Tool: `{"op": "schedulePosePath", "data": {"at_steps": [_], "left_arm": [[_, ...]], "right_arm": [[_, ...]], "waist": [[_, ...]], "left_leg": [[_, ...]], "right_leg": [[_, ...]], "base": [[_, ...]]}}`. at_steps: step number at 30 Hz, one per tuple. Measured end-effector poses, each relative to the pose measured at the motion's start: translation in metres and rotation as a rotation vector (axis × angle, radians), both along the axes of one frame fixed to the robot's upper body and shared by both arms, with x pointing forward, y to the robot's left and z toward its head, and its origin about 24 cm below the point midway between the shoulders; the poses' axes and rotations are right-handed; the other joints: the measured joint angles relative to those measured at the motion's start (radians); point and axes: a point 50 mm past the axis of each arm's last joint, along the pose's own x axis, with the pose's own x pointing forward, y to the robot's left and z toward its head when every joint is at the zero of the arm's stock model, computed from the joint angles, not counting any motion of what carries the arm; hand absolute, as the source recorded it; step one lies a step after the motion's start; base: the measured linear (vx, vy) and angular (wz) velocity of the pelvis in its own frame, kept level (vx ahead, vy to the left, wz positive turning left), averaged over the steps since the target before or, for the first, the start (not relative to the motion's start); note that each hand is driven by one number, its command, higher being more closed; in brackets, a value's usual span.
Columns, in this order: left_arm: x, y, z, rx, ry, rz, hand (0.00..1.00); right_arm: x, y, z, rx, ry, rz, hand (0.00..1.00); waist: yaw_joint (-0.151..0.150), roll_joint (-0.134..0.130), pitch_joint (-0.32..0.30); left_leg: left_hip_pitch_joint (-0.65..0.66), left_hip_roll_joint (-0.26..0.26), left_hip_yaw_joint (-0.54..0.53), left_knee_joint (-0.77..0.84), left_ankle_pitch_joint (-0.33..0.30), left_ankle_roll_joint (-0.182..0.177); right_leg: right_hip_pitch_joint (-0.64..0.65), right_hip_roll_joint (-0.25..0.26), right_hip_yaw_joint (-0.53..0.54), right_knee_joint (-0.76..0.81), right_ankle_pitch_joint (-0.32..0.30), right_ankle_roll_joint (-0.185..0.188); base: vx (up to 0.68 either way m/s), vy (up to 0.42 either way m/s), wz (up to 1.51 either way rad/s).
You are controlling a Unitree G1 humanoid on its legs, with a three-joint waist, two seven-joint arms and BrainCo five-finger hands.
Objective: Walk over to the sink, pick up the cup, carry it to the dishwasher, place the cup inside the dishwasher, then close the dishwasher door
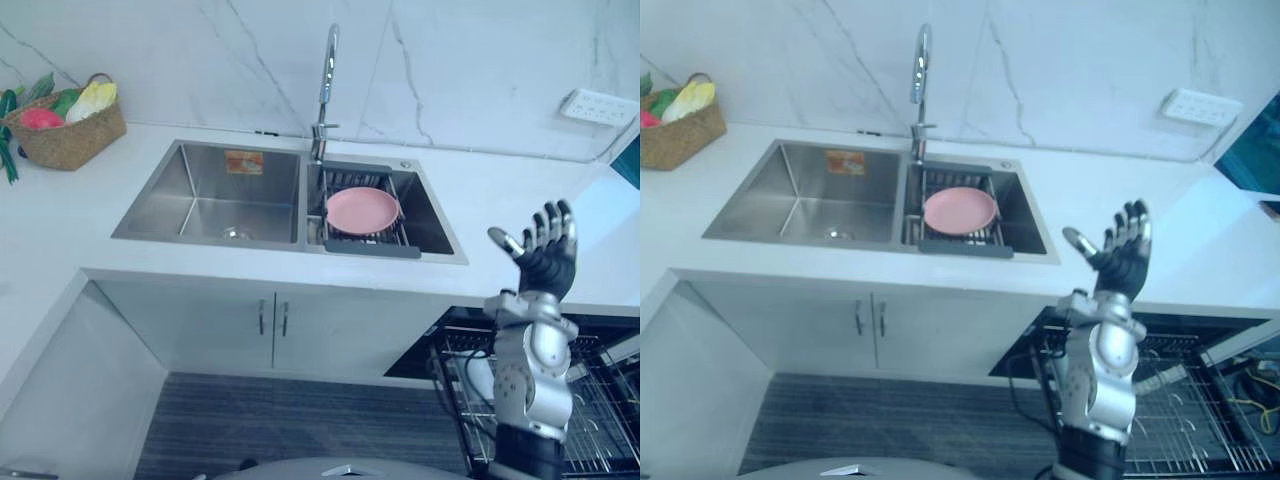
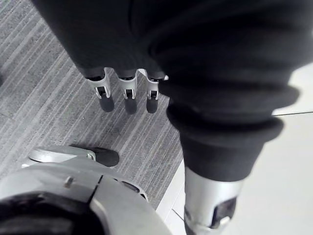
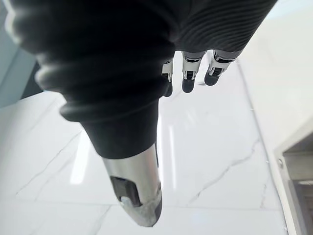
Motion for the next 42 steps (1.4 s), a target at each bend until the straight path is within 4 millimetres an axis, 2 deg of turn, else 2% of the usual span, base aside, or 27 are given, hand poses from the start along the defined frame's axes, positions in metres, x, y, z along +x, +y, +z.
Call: {"op": "schedulePosePath", "data": {"at_steps": [3, 6, 10, 12, 17, 19, 22, 24, 27, 32, 35, 42], "left_arm": [[0.001, 0.003, 0.000, 0.010, 0.009, -0.027, 0.00], [0.005, 0.003, 0.000, 0.005, 0.012, -0.044, 0.00], [0.009, 0.003, 0.000, -0.009, 0.010, -0.054, 0.00], [0.016, 0.003, 0.000, -0.004, 0.001, -0.074, 0.00], [0.032, 0.003, 0.003, -0.007, -0.041, -0.106, 0.00], [0.039, 0.005, 0.005, -0.001, -0.066, -0.115, 0.00], [0.050, 0.006, 0.007, -0.002, -0.093, -0.128, 0.00], [0.060, 0.008, 0.010, 0.005, -0.121, -0.154, 0.00], [0.065, 0.010, 0.012, 0.014, -0.141, -0.158, 0.00], [0.079, 0.010, 0.014, 0.013, -0.179, -0.152, 0.00], [0.088, 0.015, 0.018, 0.033, -0.209, -0.163, 0.00], [0.093, 0.017, 0.020, 0.044, -0.221, -0.191, 0.00]], "right_arm": [[0.017, -0.008, 0.025, -0.227, 0.012, -0.062, 0.00], [0.029, -0.012, 0.042, -0.390, 0.032, -0.095, 0.00], [0.043, -0.013, 0.036, -0.485, 0.115, -0.082, 0.00], [0.054, -0.015, 0.029, -0.598, 0.211, -0.078, 0.00], [0.082, -0.015, 0.041, -0.819, 0.313, -0.071, 0.00], [0.093, -0.011, 0.050, -0.940, 0.347, -0.066, 0.00], [0.104, -0.005, 0.064, -1.017, 0.341, -0.076, 0.00], [0.112, 0.005, 0.077, -1.076, 0.315, -0.077, 0.00], [0.121, 0.020, 0.081, -1.156, 0.320, -0.033, 0.00], [0.124, 0.026, 0.086, -1.252, 0.338, -0.034, 0.00], [0.126, 0.027, 0.095, -1.306, 0.333, -0.060, 0.00], [0.124, 0.011, 0.107, -1.376, 0.369, -0.142, 0.00]], "waist": [[0.007, 0.002, 0.002], [0.023, 0.005, 0.004], [0.031, 0.005, 0.015], [0.041, 0.009, 0.026], [0.059, 0.018, 0.081], [0.071, 0.013, 0.102], [0.084, 0.005, 0.138], [0.101, 0.004, 0.175], [0.112, -0.001, 0.193], [0.122, -0.001, 0.206], [0.125, -0.004, 0.217], [0.126, -0.006, 0.222]], "left_leg": [[0.000, 0.003, -0.002, 0.000, 0.004, -0.005], [-0.004, 0.005, -0.006, -0.001, 0.005, -0.007], [-0.015, 0.004, -0.025, -0.001, 0.007, -0.008], [-0.027, 0.004, -0.033, 0.000, 0.008, -0.006], [-0.052, 0.002, -0.042, 0.000, 0.018, 0.004], [-0.069, 0.002, -0.051, 0.001, 0.020, 0.003], [-0.090, 0.003, -0.056, 0.006, 0.028, 0.002], [-0.104, 0.003, -0.056, 0.006, 0.034, 0.004], [-0.124, 0.003, -0.056, 0.006, 0.041, 0.007], [-0.155, 0.006, -0.057, 0.006, 0.052, 0.016], [-0.166, 0.011, -0.058, 0.000, 0.057, 0.008], [-0.186, 0.040, -0.058, 0.000, 0.079, -0.011]], "right_leg": [[-0.001, 0.002, -0.008, -0.003, 0.000, -0.002], [0.003, -0.001, -0.064, -0.006, 0.002, -0.007], [0.006, -0.003, -0.091, -0.012, 0.003, -0.007], [0.002, -0.004, -0.106, -0.016, 0.005, -0.005], [-0.005, -0.001, -0.116, -0.032, 0.025, 0.010], [-0.017, 0.000, -0.124, -0.036, 0.027, 0.011], [-0.035, 0.001, -0.132, -0.037, 0.032, 0.010], [-0.046, 0.001, -0.135, -0.039, 0.042, 0.010], [-0.068, 0.002, -0.137, -0.040, 0.058, 0.002], [-0.096, 0.002, -0.136, -0.039, 0.082, -0.010], [-0.110, 0.002, -0.134, -0.032, 0.083, -0.009], [-0.132, 0.030, -0.133, -0.032, 0.077, -0.018]], "base": [[-0.04, 0.002, 0.00], [-0.03, -0.008, 0.03], [0.02, -0.006, 0.14], [0.04, -0.006, 0.14], [0.05, -0.014, 0.07], [0.03, -0.021, 0.09], [0.01, -0.013, 0.10], [-0.03, -0.002, 0.03], [-0.06, 0.017, 0.00], [-0.06, 0.032, 0.02], [-0.09, 0.010, -0.01], [-0.04, -0.038, -0.03]]}}
